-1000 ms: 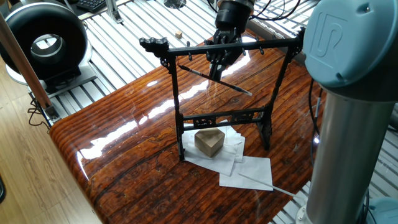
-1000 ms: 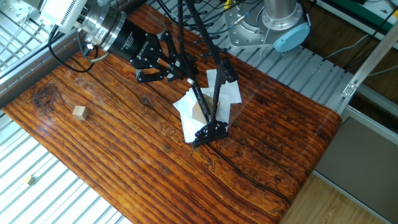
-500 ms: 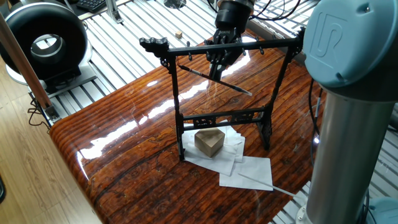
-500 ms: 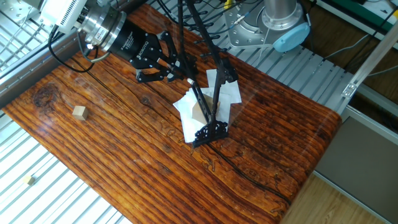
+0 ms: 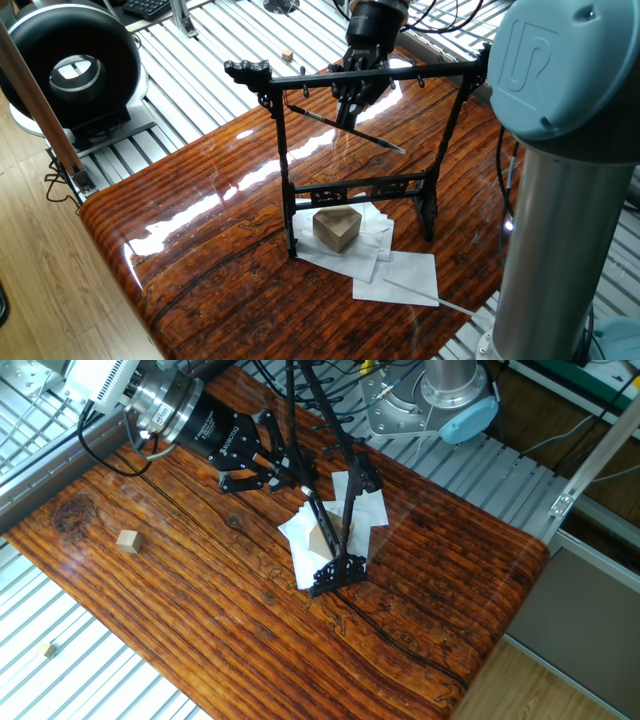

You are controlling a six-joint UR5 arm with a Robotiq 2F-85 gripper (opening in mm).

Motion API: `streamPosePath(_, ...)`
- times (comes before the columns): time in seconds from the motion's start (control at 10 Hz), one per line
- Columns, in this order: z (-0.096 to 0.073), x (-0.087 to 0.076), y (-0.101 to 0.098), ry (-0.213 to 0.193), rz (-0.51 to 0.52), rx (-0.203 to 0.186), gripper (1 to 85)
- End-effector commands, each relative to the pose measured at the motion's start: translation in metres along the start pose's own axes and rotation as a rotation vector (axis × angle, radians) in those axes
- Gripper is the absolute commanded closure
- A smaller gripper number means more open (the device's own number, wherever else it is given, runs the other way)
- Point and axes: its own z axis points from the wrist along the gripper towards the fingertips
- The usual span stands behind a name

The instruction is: Place the brush on the pen rack

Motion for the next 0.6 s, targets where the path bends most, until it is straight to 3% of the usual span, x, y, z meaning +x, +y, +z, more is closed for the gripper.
streamPosePath(0.0,-0.0011,-0.0010,0.0008,-0.007,-0.007,0.002,84.7)
streamPosePath(0.5,-0.0003,0.0012,0.0054,-0.009,-0.009,-0.001,84.7)
